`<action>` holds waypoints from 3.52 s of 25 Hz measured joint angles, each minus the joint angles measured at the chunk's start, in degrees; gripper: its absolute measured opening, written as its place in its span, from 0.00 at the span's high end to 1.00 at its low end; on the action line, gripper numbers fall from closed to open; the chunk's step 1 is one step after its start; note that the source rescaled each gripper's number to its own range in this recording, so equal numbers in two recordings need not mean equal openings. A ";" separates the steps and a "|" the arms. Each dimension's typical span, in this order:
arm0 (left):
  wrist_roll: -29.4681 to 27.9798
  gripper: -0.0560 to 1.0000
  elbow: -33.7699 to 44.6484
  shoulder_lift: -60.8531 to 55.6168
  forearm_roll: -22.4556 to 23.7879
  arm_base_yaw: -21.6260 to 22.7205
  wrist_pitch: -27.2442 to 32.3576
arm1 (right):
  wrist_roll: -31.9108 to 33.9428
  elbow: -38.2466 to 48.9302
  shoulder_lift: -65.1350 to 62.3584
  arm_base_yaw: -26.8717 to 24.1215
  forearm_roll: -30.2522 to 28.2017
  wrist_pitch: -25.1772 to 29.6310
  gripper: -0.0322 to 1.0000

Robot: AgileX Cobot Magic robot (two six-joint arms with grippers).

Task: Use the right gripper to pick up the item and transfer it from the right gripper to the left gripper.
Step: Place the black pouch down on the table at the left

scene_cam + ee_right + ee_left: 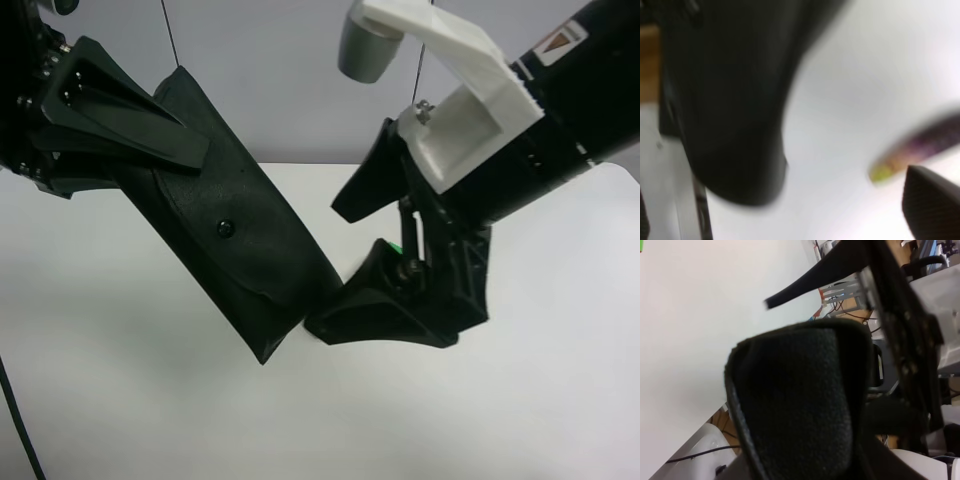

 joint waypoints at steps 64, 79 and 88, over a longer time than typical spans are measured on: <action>1.45 0.95 0.00 0.00 6.54 0.07 -12.68 | 42.11 27.65 -69.54 -23.49 -27.59 9.62 0.00; 13.88 0.95 0.00 12.83 3.70 17.29 -23.42 | 42.11 27.65 -69.54 -23.74 -27.59 9.62 0.00; 29.20 0.95 0.00 25.51 -4.32 25.67 -20.13 | 42.11 27.65 -69.54 -23.74 -27.59 9.62 0.00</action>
